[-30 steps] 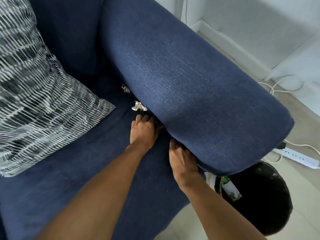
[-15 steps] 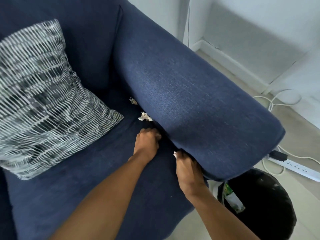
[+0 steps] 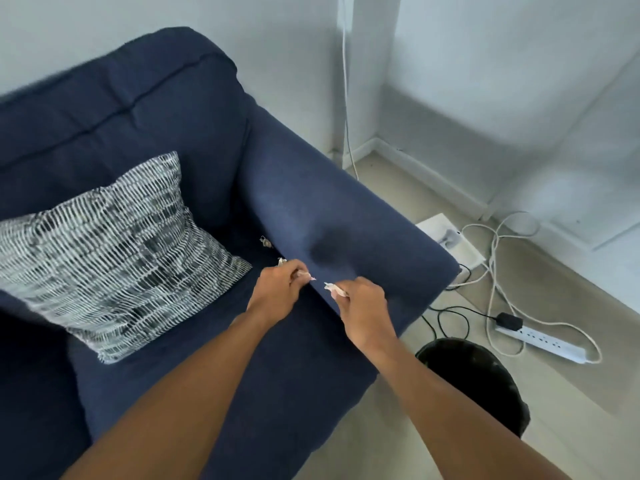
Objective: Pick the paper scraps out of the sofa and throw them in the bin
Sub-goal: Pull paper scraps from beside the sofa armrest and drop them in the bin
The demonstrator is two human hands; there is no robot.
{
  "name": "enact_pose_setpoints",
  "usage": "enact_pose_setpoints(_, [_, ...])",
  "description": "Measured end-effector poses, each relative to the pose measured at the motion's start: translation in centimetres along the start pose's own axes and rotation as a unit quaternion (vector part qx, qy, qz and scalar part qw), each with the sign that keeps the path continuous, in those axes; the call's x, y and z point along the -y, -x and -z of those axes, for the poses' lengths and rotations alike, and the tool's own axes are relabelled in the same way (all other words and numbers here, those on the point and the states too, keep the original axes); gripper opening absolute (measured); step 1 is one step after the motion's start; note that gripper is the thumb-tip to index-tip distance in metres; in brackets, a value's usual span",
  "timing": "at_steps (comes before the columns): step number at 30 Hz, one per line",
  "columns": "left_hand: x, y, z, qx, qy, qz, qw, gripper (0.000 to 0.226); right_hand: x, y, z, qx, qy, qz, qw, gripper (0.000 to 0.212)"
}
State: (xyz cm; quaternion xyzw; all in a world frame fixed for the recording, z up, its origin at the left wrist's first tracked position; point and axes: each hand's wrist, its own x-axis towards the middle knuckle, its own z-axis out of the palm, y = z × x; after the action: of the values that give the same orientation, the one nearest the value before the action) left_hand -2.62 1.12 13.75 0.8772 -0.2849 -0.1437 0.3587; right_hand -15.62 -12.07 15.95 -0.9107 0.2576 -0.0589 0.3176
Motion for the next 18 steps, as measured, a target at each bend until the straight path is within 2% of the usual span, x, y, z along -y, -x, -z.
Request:
enact_pose_setpoints(4, [-5.8, -0.2, 1.4, 0.005, 0.005, -0.028, 1.0, 0.009, 0.1, 0.2, 5.4, -0.013, -0.004, 0.005, 1.0, 0.031])
enact_pose_setpoints(8, [-11.5, -0.6, 0.7, 0.022, 0.002, -0.058, 0.998, 0.008, -1.9, 0.7, 10.7, -0.041, 0.029, 0.013, 0.999, 0.023])
enact_pose_setpoints(13, [-17.5, -1.1, -2.5, 0.051, 0.003, -0.093, 0.994, 0.007, -5.5, 1.6, 16.7, -0.054, 0.063, 0.002, 0.997, 0.016])
enact_pose_setpoints(18, [-22.0, -1.0, -7.3, 0.085, 0.008, -0.11, 0.99, 0.006, -10.4, 3.5, 20.6, -0.078, 0.04, -0.039, 0.995, 0.015])
